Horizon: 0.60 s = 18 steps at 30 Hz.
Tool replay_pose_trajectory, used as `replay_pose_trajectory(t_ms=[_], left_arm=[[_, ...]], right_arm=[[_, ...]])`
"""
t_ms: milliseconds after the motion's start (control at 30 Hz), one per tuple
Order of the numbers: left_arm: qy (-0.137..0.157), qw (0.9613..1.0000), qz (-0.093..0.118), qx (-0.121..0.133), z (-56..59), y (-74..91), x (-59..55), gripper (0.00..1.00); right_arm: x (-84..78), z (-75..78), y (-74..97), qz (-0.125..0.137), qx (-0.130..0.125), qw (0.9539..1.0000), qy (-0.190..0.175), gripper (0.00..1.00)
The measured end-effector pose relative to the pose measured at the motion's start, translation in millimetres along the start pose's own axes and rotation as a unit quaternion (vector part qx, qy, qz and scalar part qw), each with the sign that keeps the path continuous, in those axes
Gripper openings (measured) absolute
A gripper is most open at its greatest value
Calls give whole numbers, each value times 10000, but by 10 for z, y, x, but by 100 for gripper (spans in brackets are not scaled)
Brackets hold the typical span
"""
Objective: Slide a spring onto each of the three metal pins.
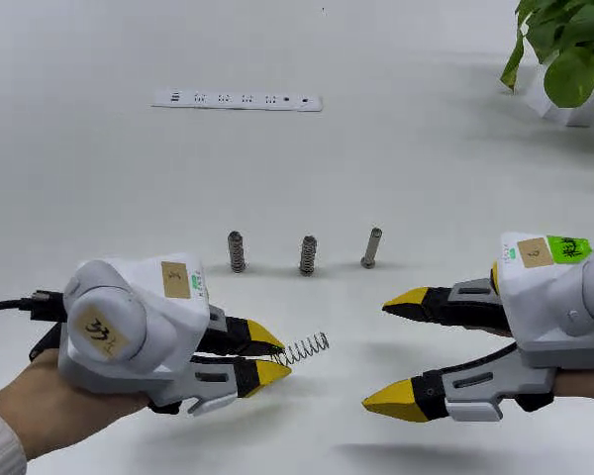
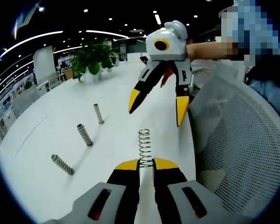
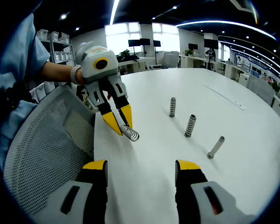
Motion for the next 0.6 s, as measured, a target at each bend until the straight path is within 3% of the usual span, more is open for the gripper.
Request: replay_pose_trajectory(t_ms=[200, 600], left_arm=[[-124, 9998, -38, -138, 50, 10, 21, 10], [-281, 9993, -67, -240, 74, 14, 24, 10]], right_arm=[[167, -72, -74, -20, 279, 9992, 296, 42], [250, -126, -135, -96, 592, 9960, 656, 30]])
Point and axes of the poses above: the centre of the closed fingertips' face, and the gripper's own axes: y roughly backward along the fingers, z roughly to its right, x roughly out of its top, the point moved 7 cm from there along y, roughly backward along the fingers, and after that the axes turned 15 degrees about -z, right-handed, at the moved point
